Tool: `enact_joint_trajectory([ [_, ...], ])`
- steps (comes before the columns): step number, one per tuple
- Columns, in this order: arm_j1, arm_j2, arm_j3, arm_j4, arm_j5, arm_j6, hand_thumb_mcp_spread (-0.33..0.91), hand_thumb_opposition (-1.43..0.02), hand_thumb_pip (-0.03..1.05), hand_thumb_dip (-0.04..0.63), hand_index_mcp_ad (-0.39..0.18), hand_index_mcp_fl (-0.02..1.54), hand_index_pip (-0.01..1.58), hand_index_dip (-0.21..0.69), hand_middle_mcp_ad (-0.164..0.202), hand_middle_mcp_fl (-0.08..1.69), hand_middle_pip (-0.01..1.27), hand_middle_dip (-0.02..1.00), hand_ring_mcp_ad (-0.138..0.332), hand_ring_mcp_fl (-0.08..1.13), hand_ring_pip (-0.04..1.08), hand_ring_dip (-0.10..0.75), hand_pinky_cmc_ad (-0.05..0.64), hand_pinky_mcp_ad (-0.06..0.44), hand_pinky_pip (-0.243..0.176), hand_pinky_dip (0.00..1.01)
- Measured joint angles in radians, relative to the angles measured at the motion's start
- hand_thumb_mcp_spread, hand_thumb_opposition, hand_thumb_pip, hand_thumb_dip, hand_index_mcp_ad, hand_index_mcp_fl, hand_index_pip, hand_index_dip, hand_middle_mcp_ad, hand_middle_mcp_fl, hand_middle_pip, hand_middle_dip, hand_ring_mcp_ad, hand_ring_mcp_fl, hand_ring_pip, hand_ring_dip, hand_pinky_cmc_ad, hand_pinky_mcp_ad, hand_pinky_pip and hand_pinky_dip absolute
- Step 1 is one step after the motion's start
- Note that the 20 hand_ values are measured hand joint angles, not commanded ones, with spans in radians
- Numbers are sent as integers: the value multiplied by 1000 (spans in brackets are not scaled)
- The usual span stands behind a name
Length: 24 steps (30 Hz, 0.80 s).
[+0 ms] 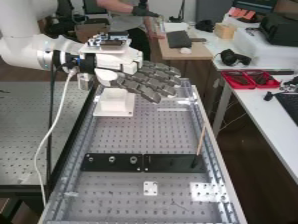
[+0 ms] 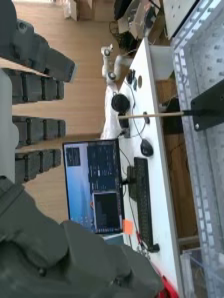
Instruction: Grab the pcb board and place it in the clear container
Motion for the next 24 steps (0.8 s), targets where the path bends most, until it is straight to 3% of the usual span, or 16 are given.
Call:
enact_joint_trajectory([
  [8,-15,-76,-29,62,36,-22,246,-761,648,87,-24,66,182,35,147,42,157,77,269,21,91,10,311,239,-124,552],
  [12,-20,-118,-36,92,60,-29,278,-784,716,129,-40,66,433,16,145,35,152,77,269,0,91,10,311,229,-124,557],
  [16,-23,-150,-39,120,79,-49,297,-798,728,175,-51,70,787,3,143,19,152,77,265,0,91,10,311,230,-120,559],
  [24,-38,-213,-40,164,98,-80,328,-824,775,211,-65,21,1316,-10,140,2,147,91,265,0,75,12,311,232,-124,559],
])
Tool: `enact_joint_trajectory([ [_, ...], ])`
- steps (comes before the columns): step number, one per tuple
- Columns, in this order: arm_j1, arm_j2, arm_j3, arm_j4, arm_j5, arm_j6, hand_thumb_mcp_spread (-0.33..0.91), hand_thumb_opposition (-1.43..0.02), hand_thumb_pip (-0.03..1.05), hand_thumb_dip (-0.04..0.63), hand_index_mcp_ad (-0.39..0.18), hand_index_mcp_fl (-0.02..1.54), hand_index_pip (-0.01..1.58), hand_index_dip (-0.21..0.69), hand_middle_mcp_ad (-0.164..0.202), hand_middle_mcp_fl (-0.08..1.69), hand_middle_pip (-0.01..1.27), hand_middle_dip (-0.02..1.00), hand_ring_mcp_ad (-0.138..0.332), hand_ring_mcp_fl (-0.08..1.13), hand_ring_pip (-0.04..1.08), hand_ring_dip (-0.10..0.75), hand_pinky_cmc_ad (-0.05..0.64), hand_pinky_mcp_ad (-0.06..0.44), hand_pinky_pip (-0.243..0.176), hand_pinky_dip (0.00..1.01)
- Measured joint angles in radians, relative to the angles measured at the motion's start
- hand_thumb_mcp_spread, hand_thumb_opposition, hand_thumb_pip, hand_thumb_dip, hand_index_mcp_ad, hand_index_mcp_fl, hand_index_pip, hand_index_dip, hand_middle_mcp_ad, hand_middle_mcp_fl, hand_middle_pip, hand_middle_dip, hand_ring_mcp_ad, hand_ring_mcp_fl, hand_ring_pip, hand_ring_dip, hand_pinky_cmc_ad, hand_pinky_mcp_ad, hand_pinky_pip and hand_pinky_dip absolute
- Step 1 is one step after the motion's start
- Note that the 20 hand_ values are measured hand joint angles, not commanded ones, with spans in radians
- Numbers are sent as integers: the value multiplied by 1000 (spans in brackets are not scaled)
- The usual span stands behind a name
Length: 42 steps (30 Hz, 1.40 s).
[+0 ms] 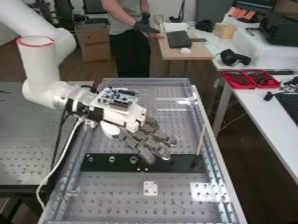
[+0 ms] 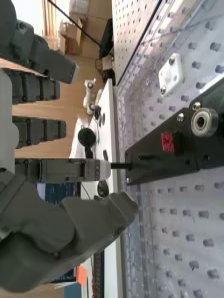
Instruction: Grab the pcb board and place it in the clear container
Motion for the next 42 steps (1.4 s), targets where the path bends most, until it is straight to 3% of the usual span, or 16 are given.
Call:
enact_joint_trajectory([
  [5,-9,-27,-4,47,7,-19,340,-852,775,222,-77,7,1482,0,124,3,147,93,265,0,75,10,311,234,-124,559],
  [15,-20,-67,-43,232,17,-49,358,-864,801,251,-84,-3,1553,17,120,3,148,108,267,-2,79,12,311,223,-124,541],
  [17,-22,-77,-42,234,17,-51,358,-860,801,251,-86,-3,1557,37,119,3,148,110,267,0,77,12,311,225,-106,545],
  [28,-32,-91,-31,229,-2,-89,374,-864,810,253,-86,-5,1557,37,122,0,148,124,265,-2,80,12,311,216,-106,545],
  [34,-32,-100,-26,234,-45,-189,374,-860,810,253,-82,-9,1559,37,106,0,148,124,265,-2,80,12,311,218,-106,545],
  [42,-38,-119,-9,225,-78,-259,374,-859,810,253,-86,-9,1557,37,103,2,148,124,258,-2,80,12,311,216,-91,552],
])
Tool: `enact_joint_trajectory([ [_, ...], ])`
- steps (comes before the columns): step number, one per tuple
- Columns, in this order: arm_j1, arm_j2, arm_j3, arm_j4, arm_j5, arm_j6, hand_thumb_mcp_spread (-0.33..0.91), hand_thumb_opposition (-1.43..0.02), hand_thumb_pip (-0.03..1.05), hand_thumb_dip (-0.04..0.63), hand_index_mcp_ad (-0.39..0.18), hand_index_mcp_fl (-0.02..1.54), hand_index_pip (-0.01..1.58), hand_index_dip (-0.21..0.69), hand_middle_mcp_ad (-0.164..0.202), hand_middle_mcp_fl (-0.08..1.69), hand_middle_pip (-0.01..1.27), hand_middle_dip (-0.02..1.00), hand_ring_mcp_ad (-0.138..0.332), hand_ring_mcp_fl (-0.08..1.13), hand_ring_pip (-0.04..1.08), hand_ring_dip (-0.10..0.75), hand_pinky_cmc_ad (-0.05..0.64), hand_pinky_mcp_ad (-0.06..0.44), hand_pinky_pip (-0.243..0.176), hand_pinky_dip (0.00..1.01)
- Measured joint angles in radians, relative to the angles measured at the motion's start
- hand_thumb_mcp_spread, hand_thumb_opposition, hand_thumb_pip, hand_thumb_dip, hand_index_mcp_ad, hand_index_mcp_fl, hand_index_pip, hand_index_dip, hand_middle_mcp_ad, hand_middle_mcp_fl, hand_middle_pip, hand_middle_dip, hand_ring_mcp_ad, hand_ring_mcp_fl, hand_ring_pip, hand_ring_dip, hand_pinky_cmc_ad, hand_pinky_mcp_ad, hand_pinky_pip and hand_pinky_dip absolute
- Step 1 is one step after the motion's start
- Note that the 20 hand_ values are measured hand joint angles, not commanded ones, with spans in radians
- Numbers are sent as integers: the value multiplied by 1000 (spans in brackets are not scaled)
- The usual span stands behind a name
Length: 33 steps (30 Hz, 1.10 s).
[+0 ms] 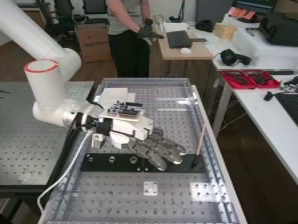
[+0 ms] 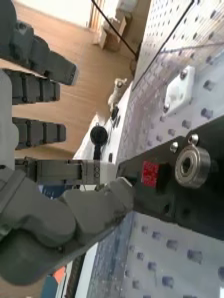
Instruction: Grab the pcb board and place it in the clear container
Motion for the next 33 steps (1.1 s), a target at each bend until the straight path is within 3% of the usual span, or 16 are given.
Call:
enact_joint_trajectory([
  [14,-26,-12,0,9,-52,-44,405,-853,810,253,-87,38,1567,75,98,3,148,124,262,-2,80,10,312,215,-91,571],
  [22,-40,-10,-35,88,-89,-6,417,-855,810,253,-87,87,1566,75,98,3,148,124,246,2,87,12,309,201,-89,574],
  [33,-56,-30,-24,84,-114,17,443,-857,810,253,-87,70,1566,75,98,3,148,124,246,0,106,12,312,202,-89,571],
])
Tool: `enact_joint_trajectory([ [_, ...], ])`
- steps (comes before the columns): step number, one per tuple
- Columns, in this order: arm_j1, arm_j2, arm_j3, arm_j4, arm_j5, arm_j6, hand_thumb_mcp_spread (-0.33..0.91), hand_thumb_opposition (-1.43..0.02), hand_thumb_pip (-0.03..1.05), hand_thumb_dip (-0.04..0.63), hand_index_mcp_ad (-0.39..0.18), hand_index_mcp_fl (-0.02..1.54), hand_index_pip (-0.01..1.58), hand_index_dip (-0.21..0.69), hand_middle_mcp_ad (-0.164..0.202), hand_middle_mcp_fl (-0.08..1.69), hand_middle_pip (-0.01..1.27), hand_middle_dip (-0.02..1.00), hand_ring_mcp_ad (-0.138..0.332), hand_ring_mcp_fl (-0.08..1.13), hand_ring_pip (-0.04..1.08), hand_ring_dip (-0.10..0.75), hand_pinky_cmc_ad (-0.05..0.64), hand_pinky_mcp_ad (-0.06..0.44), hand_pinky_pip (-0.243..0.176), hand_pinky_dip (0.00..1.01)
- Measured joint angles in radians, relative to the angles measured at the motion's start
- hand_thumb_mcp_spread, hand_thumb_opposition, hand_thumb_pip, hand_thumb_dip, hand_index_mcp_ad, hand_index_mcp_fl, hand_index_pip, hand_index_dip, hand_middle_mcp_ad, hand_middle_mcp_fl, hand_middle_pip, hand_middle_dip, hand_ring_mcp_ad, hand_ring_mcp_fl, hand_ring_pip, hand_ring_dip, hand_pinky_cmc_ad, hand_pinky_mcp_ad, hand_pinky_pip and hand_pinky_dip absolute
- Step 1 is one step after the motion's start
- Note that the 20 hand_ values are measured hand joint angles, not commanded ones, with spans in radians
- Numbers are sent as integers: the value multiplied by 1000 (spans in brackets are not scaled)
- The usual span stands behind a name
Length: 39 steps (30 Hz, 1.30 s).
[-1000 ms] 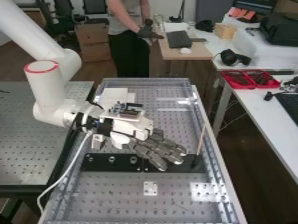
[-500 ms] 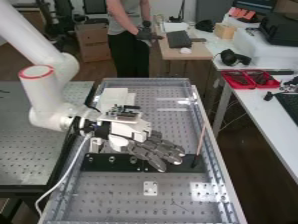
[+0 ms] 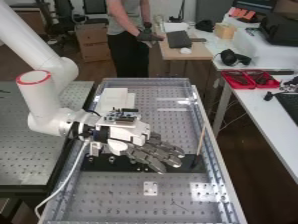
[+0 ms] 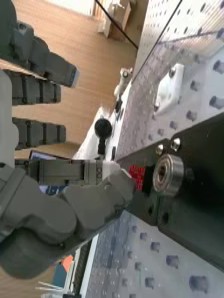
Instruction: Grab the pcb board and place it in the clear container
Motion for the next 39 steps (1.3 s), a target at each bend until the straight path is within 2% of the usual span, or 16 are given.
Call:
enact_joint_trajectory([
  [5,-6,-5,5,5,-14,-10,443,-857,810,253,-84,68,1566,75,96,3,148,124,243,0,105,12,312,201,-89,572],
  [6,-7,-6,6,5,-18,-13,443,-857,810,253,-87,73,1566,75,82,3,148,124,248,0,105,12,312,201,-89,572],
  [9,-11,-9,11,-2,-22,-19,442,-857,812,253,-101,106,1566,73,73,0,148,124,243,0,105,12,312,202,-89,572],
  [26,-20,-35,30,-14,-40,-15,443,-860,810,253,-101,188,1564,65,75,0,148,124,243,0,105,12,312,201,-89,562],
  [29,-21,-38,31,-13,-40,-13,443,-860,864,253,-101,187,1562,63,75,0,148,124,243,0,105,12,312,201,-89,562],
  [39,-25,-44,33,-1,-44,-6,443,-866,862,253,-99,206,1564,61,75,0,148,124,243,0,105,12,312,202,-89,562],
])
